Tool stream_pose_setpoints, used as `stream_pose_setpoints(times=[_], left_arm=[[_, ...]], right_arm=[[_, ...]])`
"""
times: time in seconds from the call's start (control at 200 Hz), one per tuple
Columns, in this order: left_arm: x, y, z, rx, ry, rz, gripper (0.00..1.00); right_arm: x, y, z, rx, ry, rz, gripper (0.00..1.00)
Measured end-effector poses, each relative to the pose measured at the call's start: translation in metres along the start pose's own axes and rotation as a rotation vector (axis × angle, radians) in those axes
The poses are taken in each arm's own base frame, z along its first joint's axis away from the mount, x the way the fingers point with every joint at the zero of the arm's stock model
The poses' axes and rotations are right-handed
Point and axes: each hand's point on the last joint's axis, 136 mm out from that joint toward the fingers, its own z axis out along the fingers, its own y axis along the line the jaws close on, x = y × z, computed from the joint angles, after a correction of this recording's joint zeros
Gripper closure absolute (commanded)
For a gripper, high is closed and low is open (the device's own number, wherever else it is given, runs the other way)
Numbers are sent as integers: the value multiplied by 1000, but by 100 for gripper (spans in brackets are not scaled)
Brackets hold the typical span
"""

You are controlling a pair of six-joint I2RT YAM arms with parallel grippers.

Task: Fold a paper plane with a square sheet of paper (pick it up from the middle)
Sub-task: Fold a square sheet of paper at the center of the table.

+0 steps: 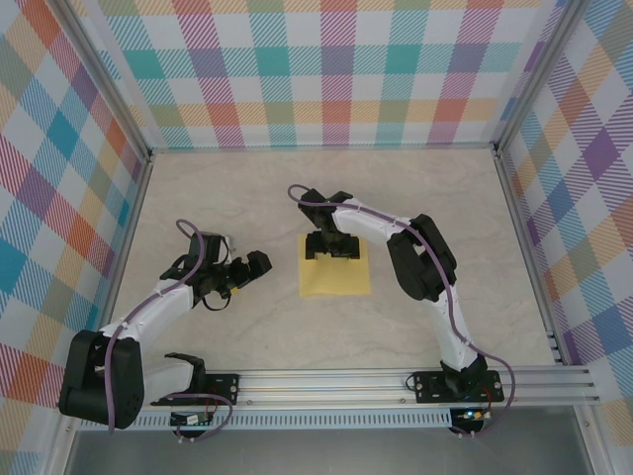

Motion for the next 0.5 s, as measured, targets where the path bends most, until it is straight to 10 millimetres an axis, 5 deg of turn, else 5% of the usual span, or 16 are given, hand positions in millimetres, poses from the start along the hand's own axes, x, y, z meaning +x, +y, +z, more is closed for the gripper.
stream_pose_setpoints(times=[0.5], left_arm=[[1, 0, 1, 4, 7, 3, 0]], right_arm=[[1, 1, -4, -1, 11, -32, 0]])
